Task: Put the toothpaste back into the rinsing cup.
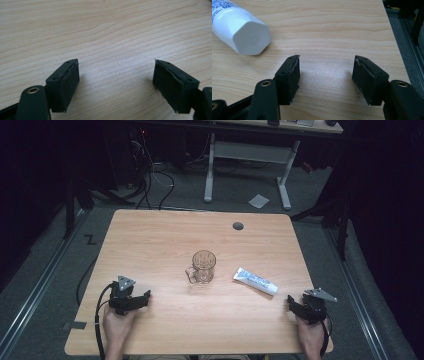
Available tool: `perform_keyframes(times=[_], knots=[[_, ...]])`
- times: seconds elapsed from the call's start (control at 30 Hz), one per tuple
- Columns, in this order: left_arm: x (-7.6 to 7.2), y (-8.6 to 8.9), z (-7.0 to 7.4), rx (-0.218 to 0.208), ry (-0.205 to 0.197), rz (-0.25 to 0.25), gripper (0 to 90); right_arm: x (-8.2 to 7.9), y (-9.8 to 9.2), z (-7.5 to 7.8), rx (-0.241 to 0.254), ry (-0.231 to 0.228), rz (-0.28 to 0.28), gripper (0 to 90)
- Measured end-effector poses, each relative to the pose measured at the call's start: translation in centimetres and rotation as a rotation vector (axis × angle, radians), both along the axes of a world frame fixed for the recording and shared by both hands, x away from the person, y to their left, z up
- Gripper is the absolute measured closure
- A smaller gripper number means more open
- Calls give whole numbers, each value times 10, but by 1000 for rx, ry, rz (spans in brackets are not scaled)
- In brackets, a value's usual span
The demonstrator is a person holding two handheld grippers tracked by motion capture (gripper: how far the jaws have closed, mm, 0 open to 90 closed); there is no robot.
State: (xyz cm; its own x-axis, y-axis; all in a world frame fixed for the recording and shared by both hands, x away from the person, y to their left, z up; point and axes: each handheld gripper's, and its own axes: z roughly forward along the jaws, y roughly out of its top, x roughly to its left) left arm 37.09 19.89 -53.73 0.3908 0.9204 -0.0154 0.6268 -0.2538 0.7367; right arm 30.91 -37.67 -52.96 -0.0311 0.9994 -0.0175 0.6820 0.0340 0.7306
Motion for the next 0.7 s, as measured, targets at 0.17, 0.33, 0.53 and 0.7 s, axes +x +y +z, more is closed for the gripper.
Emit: perform_keyframes(times=[0.17,0.33,0.53,0.7], knots=[[0,0,0,0,0,0,218,0,0,0,-3,0,7,374],[0,0,0,0,1,2,218,1,0,0,0,-2,9,369],[0,0,0,0,1,4,218,2,-2,0,13,4,22,373],[0,0,0,0,0,5,219,3,1,2,18,20,14,363]])
